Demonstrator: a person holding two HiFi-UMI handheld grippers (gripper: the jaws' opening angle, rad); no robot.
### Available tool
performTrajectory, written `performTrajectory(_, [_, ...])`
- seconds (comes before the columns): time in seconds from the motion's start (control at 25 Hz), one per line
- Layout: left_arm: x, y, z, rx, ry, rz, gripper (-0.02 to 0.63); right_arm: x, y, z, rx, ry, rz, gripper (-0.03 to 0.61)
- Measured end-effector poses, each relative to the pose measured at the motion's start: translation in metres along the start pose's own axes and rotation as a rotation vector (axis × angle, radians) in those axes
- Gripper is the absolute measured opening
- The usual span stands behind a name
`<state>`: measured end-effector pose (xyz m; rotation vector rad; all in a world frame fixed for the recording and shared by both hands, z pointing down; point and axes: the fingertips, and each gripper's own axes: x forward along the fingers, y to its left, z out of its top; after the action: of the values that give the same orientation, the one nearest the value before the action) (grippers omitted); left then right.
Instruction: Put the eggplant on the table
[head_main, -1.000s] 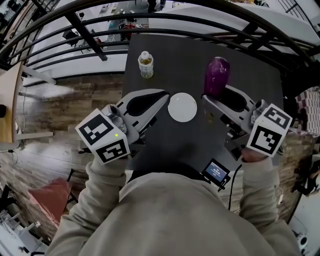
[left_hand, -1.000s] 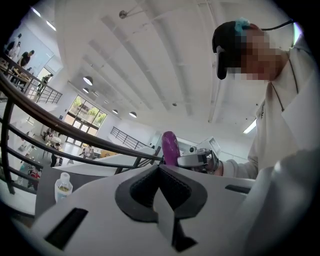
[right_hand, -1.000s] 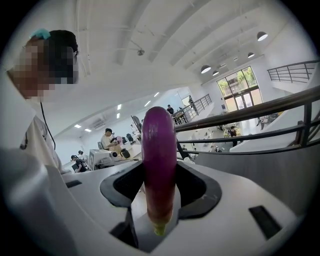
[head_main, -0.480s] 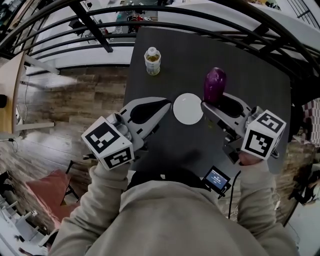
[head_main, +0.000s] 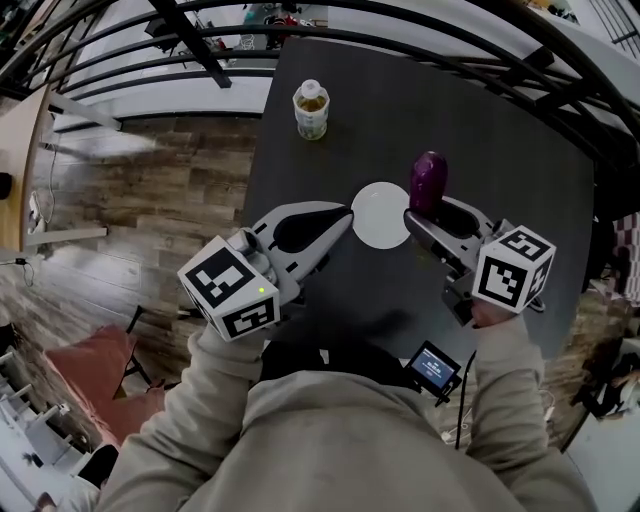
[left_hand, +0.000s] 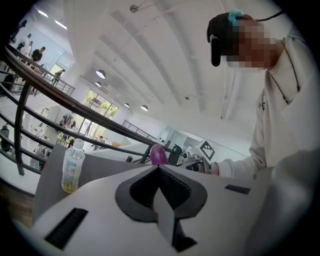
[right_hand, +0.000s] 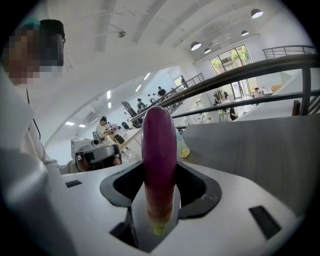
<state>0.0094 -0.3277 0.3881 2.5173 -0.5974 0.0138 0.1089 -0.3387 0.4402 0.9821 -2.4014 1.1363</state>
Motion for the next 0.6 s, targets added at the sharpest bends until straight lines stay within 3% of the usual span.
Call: performTrajectory(0.6, [-0.004, 0.010, -0.038, -0.064, 0.008, 0.053, 0.006, 0.048, -0.051, -0.058, 0.054, 0.174, -0.013, 0.212])
